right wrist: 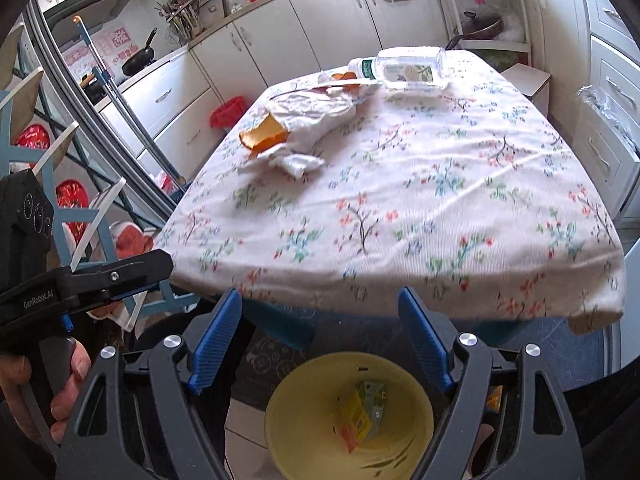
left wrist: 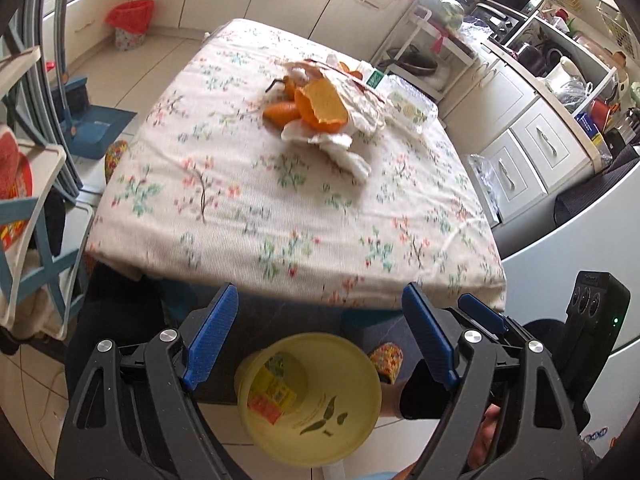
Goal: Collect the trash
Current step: 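Raise both open grippers from the bucket back toward the table, then grasp orange peel with left gripper while right grasps red-white wrapper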
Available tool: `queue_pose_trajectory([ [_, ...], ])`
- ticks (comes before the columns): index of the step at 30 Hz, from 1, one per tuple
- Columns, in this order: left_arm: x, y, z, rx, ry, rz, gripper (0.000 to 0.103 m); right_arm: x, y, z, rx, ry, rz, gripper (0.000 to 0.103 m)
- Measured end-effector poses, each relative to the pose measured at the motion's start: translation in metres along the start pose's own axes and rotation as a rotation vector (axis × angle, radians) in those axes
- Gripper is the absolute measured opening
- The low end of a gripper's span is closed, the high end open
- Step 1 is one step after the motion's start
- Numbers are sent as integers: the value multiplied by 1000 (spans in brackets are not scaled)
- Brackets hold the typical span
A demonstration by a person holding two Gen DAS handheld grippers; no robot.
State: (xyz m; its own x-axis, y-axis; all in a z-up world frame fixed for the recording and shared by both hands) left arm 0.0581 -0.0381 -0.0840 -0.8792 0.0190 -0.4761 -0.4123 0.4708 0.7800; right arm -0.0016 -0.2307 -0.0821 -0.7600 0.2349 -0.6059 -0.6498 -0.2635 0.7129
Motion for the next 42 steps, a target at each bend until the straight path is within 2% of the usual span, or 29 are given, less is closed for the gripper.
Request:
queue_pose_trajectory([
  [13, -54, -9, 2, -35, 9, -69, 80, -52, -23, -3, -29, 1, -31, 78],
  [24, -92, -30, 4, -58, 23, -92, 80, -99, -47, -15, -79, -45, -49, 78],
  [33, -119, -51, 13, -94, 51, -110, 80, -143, -76, -33, -173, -163, -43, 78],
  [42, -143, -73, 11, -121, 9, -124, 80, -176, -107, -63, -244, -327, -26, 78],
])
Point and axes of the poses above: each gripper's, at about its wrist camera, not at the fingertips, and y roughly against the way its jaws point, z to its left, x to its underside, the point moved 6 cm from there along -y, roughly the way its jaws point, and after that the axes turned 1 degree about -x, right-handed, at the moved point
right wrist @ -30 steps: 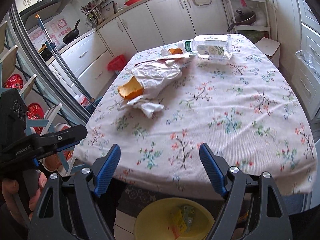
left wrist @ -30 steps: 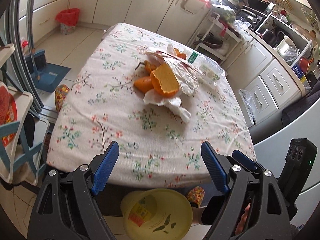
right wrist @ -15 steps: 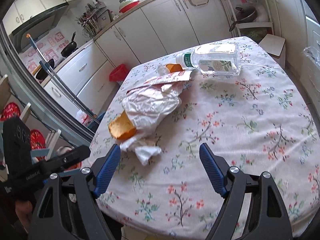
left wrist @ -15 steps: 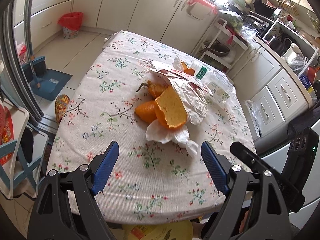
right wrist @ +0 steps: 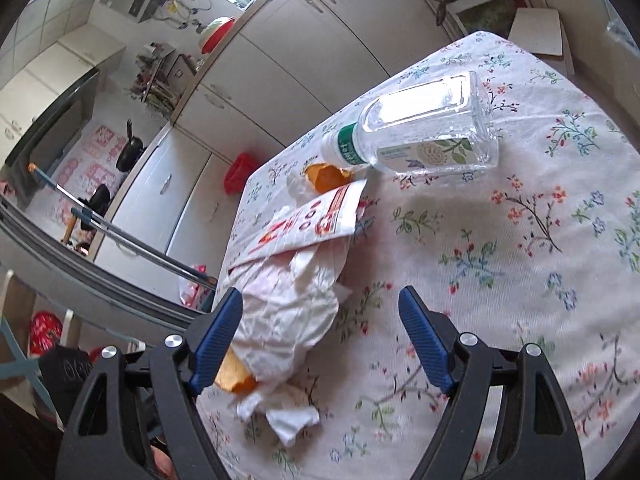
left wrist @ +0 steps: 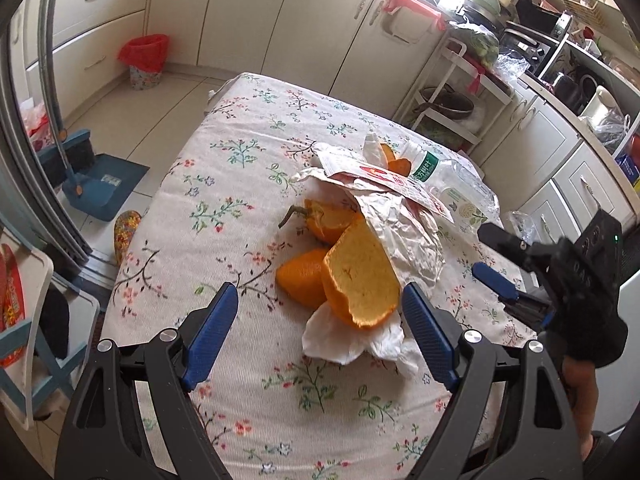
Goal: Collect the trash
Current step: 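Grasp orange peel with left gripper while right grasps red-white wrapper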
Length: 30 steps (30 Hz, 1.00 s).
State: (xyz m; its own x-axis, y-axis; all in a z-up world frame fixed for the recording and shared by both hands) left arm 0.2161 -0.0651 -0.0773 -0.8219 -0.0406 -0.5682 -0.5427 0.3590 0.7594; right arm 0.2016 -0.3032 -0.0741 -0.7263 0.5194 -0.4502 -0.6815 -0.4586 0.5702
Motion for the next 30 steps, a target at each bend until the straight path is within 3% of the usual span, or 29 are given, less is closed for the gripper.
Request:
queue_pose_trajectory([
  [2, -4, -6, -2, -2, -6, 4, 80, -7, -6, -4, -17, -40, 2, 78],
  [6, -9, -17, -2, -6, -7, 14, 78, -17, -17, -11, -48, -110, 6, 65],
  [13, -10, -31, 2, -5, 6, 50, 62, -34, -36, -19, -107, -229, 14, 51],
  [15, -10, -34, 4, -2, 12, 60, 53, -37, -38, -21, -121, -252, 15, 33],
  [18, -9, -39, 3, 2, 7, 84, 22, -39, -42, -21, -153, -274, 28, 16],
  [21, -8, -42, 3, 13, 8, 97, 9, -38, -44, -17, -177, -268, 34, 5],
  [30, -11, -16, 13, 11, 70, 36, 6, -42, -15, 7, -277, -221, -34, 2],
])
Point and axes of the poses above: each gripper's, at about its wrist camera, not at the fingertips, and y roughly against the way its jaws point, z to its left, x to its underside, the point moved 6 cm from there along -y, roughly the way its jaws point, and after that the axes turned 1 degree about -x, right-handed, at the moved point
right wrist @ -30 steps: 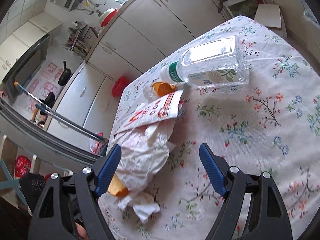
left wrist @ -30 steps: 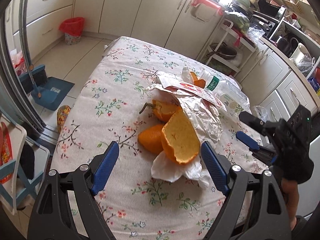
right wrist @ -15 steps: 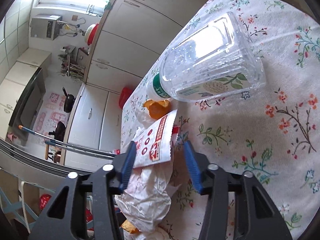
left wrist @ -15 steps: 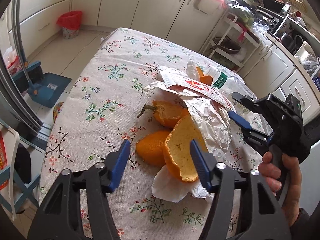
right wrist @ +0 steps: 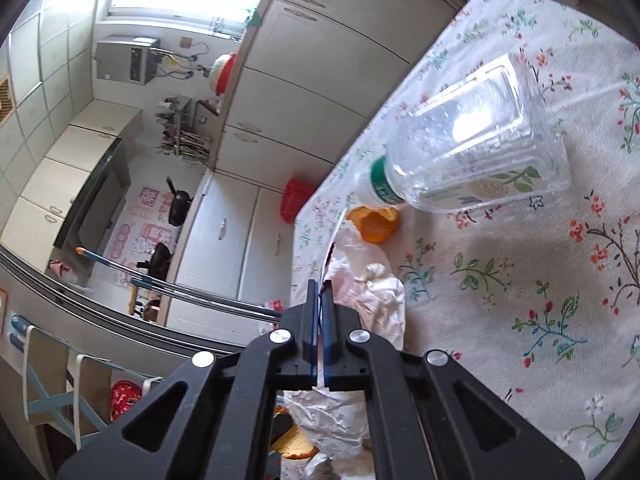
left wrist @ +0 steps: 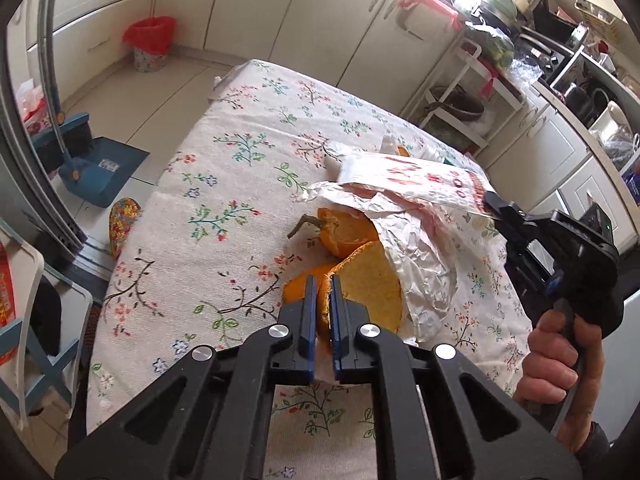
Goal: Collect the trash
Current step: 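Grasp orange peel with left gripper while right grasps red-white wrapper, then lift orange peel and wrapper toward the yellow bucket with both grippers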
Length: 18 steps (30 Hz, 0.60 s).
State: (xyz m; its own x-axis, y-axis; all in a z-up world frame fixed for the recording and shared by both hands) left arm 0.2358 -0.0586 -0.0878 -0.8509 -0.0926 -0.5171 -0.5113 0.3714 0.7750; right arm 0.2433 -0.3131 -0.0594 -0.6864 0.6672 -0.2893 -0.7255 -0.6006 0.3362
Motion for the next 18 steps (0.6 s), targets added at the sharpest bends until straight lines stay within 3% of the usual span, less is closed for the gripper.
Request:
queue_pose_trajectory([
  [6, 6, 23, 10, -8, 34, -39, 5, 4, 28, 11, -64, 0, -34, 2],
  [8, 9, 36, 6, -99, -38, -91, 6, 6, 39, 14, -77, 2, -46, 2],
  [9, 9, 42, 1, -108, -67, -108, 6, 8, 42, 14, -81, 3, -49, 2],
  [14, 12, 65, -16, -19, -94, -116, 6, 11, 67, 11, -96, -7, -76, 2],
  [18, 16, 76, -22, 5, -96, -114, 6, 11, 88, 12, -121, -21, -119, 2],
])
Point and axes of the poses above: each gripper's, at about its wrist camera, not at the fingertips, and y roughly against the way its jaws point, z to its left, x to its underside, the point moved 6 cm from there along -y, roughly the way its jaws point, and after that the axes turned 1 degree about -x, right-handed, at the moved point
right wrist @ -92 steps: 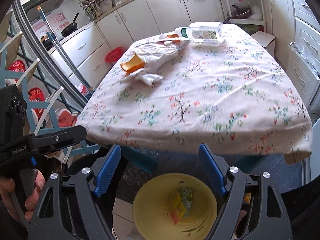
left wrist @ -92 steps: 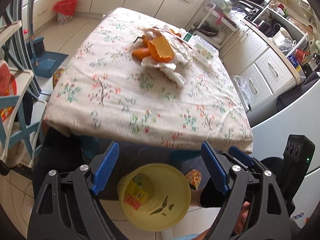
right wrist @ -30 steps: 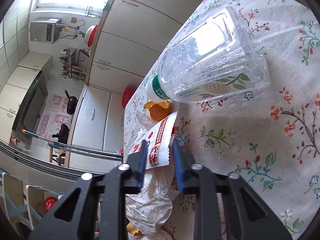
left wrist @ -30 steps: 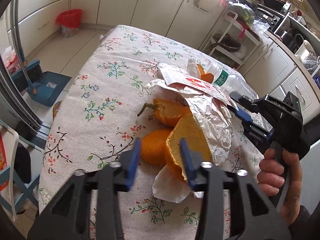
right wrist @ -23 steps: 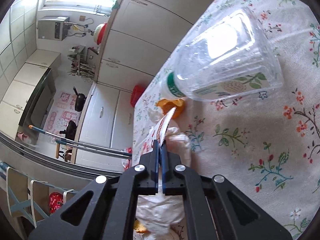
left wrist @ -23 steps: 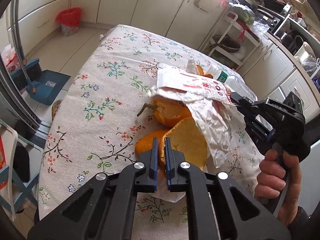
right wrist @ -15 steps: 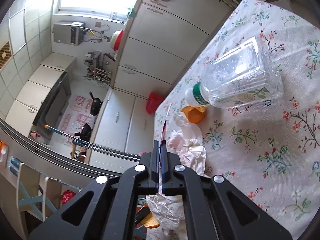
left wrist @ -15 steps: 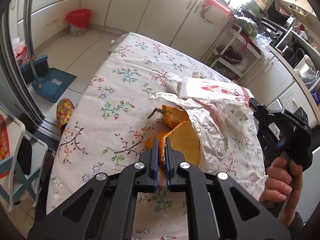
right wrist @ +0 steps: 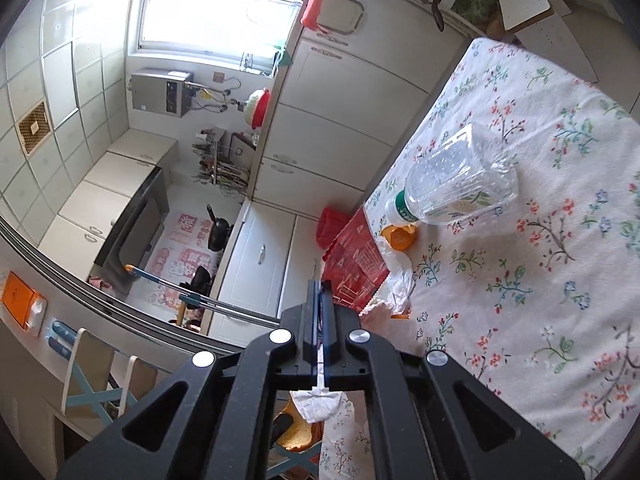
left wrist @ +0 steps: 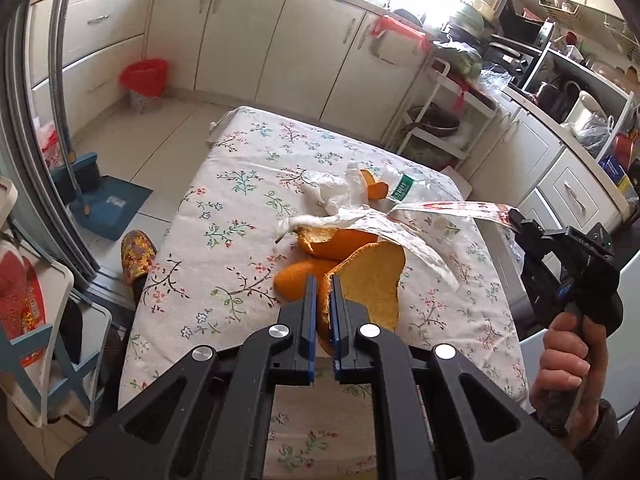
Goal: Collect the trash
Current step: 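Lift orange peel and wrapper toward the yellow bucket with both grippers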
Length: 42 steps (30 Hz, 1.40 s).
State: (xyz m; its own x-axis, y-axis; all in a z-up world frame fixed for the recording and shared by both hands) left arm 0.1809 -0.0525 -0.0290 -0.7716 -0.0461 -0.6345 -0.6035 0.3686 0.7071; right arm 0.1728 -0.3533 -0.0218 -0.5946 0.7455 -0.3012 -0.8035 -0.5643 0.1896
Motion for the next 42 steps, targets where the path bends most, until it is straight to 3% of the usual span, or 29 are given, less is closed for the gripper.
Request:
queue_pose_trajectory([
  [4, 15, 7, -12, 8, -45, 30, 5, -1, 25, 2, -18, 3, -42, 2],
  [12, 82, -10, -31, -8, -167, 241, 5, 18, 55, 4, -20, 26, -57, 2],
  [14, 94, -9, -33, 7, -163, 261, 5, 25, 60, 5, -16, 34, -55, 2],
  [30, 107, 33, -36, 22, -141, 212, 6, 87, 98, 20, -21, 118, 21, 2],
  [42, 129, 57, -26, 15, -121, 192, 6, 147, 114, 36, -63, 220, 149, 2],
])
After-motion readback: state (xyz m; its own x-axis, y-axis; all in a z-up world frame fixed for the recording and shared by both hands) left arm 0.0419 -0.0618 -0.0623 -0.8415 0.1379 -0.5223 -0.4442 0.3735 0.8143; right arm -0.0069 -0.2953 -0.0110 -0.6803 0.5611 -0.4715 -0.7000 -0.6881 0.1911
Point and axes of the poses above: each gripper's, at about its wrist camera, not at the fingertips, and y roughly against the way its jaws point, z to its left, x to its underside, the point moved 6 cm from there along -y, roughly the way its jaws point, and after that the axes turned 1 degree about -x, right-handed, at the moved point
